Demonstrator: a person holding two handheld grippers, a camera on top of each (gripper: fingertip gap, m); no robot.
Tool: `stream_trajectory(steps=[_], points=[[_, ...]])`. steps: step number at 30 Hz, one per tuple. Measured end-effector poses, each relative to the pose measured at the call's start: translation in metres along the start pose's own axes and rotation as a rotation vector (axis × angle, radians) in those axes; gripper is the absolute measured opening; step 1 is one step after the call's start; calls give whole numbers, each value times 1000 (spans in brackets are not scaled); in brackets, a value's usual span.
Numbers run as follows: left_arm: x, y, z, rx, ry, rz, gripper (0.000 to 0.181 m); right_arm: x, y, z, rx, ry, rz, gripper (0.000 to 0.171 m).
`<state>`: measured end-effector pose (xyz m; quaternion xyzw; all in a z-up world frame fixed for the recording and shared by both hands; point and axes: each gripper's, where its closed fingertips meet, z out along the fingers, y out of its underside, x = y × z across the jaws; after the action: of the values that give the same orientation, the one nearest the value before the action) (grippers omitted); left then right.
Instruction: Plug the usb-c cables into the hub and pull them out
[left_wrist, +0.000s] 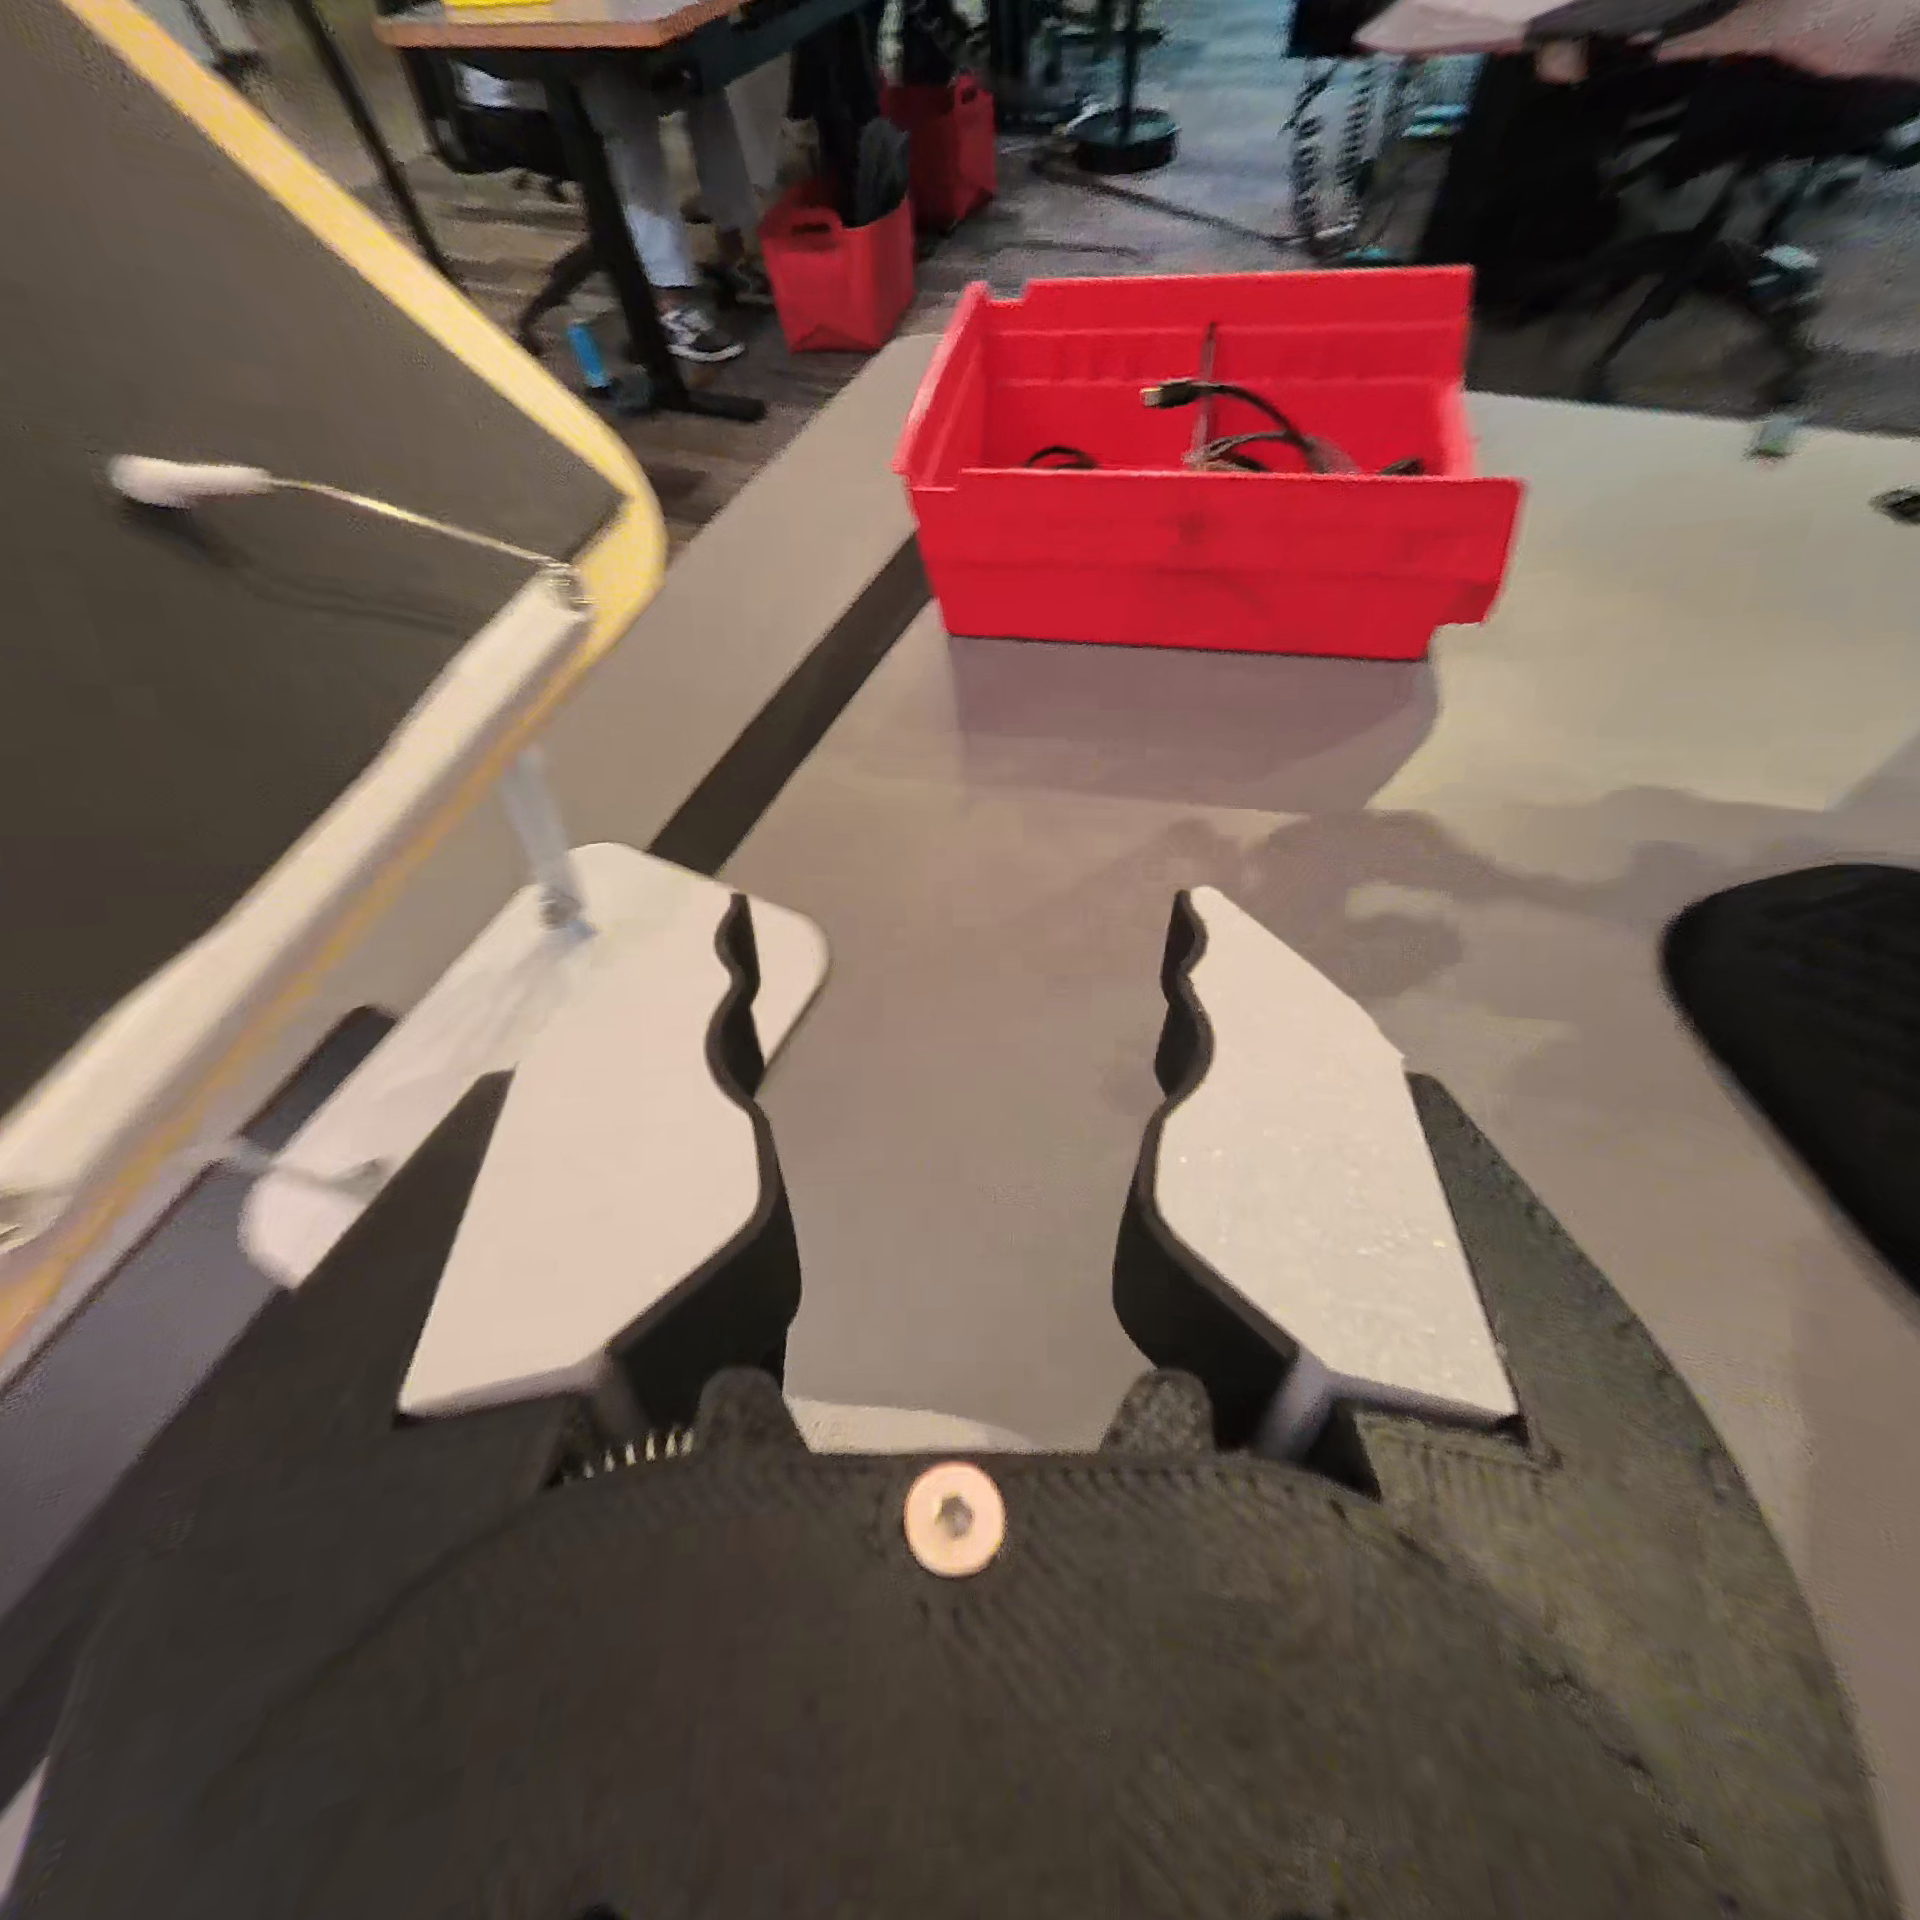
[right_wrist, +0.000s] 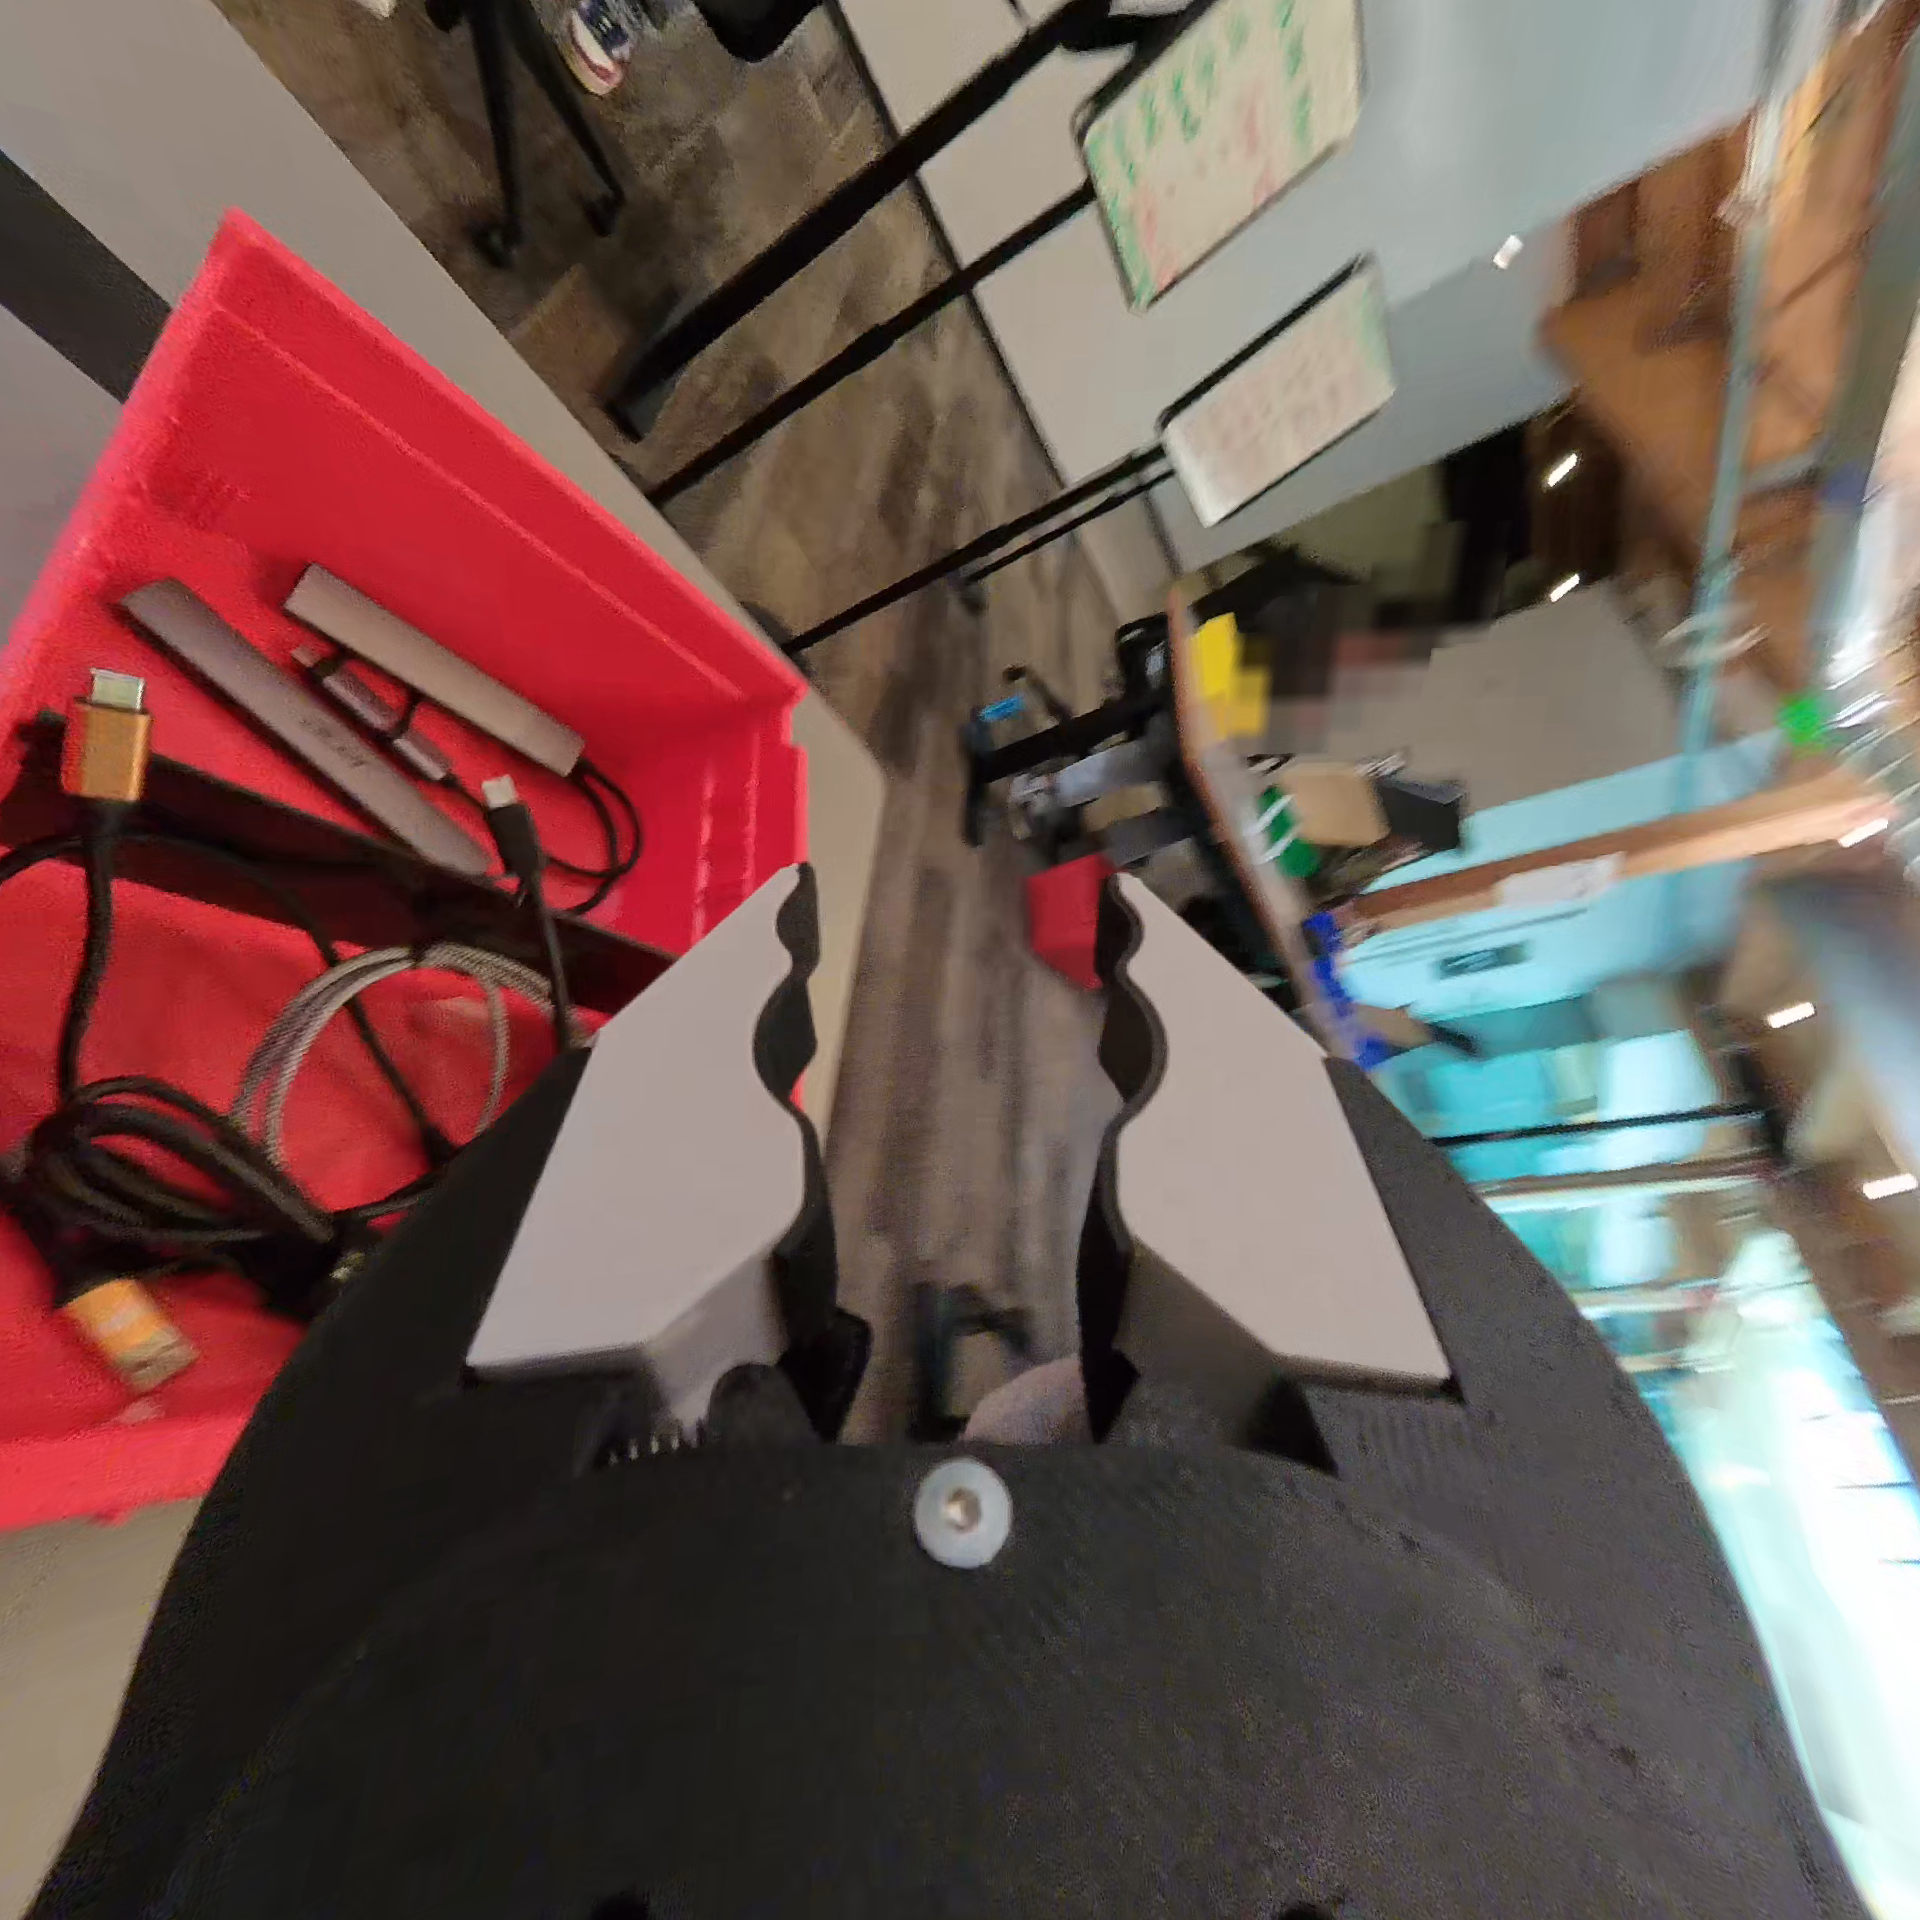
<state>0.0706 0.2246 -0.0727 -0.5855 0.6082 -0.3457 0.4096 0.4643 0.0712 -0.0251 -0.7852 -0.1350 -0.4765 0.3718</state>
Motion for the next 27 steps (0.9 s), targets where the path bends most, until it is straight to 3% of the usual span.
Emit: stream_trajectory(steps=[2, 5, 12, 16, 18, 22, 27], points=[[-23, -2, -29, 1, -117, 7, 84, -1, 35, 7, -37, -71, 184, 68], [-61, 8, -85, -6, -287, -18, 97, -10, 82, 18, -75, -176, 409, 75], [-139, 93, -222, -146, -659, -124, 99, -49, 166, 52, -195, -332, 557, 62], [-165, 150, -303, -221, -857, -197, 92, -77, 185, 64, -214, -436, 599, 53], [-170, 179, -334, -243, -907, -266, 92, -88, 181, 65, -171, -496, 630, 37], [-176, 230, -374, -278, -979, -349, 98, -104, 179, 68, -147, -558, 589, 20], [-169, 273, -366, -307, -900, -448, 98, -104, 171, 69, -106, -577, 586, 11]])
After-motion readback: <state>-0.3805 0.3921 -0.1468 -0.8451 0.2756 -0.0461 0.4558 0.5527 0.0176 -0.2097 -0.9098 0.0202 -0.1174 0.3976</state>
